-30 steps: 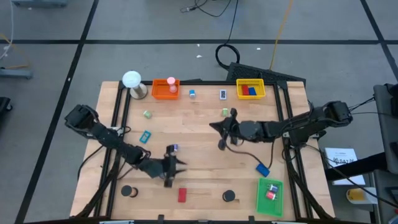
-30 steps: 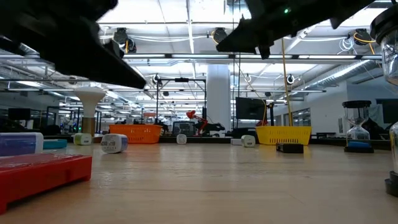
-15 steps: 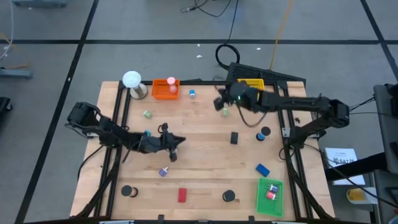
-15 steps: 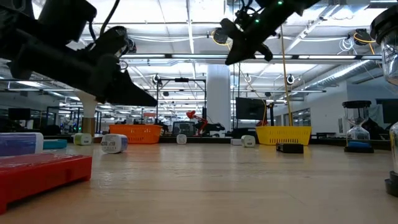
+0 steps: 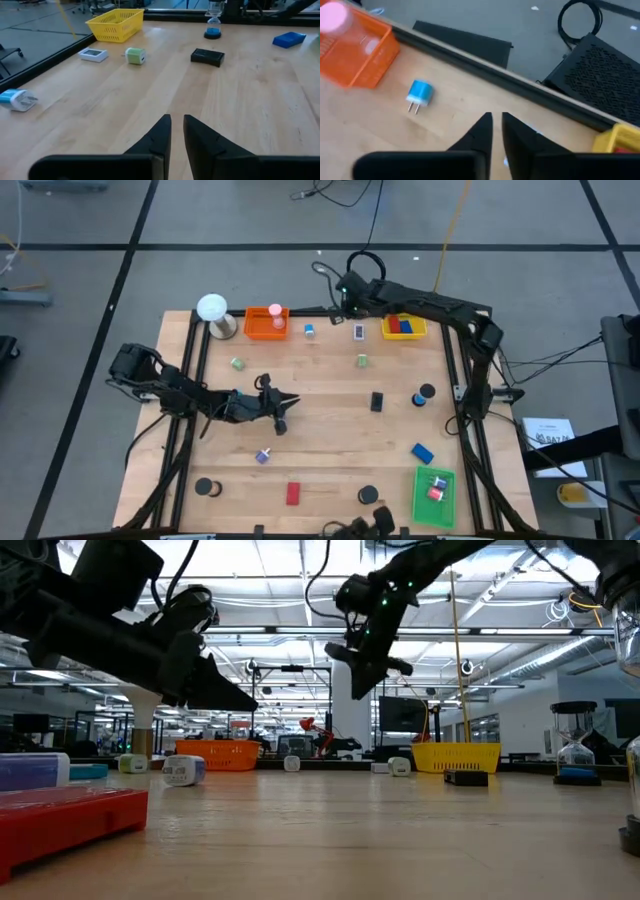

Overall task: Pick & Place Office items
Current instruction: Put the white timer into the yellow basket, then put the right green charger adapter into the green basket

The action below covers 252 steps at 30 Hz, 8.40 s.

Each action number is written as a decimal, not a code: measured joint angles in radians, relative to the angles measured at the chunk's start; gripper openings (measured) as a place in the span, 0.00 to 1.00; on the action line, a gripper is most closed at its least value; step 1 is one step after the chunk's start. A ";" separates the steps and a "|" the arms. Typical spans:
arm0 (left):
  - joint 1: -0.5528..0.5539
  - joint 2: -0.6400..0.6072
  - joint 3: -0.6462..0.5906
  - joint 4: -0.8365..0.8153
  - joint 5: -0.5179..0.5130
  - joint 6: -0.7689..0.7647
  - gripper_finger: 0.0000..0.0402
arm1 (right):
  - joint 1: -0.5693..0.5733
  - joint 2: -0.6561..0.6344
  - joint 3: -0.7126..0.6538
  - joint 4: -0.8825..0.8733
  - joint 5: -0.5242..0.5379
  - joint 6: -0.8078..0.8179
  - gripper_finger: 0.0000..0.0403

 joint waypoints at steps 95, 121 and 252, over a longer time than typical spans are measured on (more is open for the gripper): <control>0.000 -0.001 0.001 0.000 0.003 -0.001 0.14 | -0.042 -0.027 -0.324 0.128 -0.096 0.085 0.42; 0.000 -0.001 0.001 0.000 0.002 -0.001 0.14 | -0.241 -0.470 -0.433 -0.169 -0.015 -0.066 0.41; 0.000 -0.001 0.001 0.008 0.003 0.023 0.14 | -0.047 -0.536 -0.717 0.280 -0.200 -0.329 0.01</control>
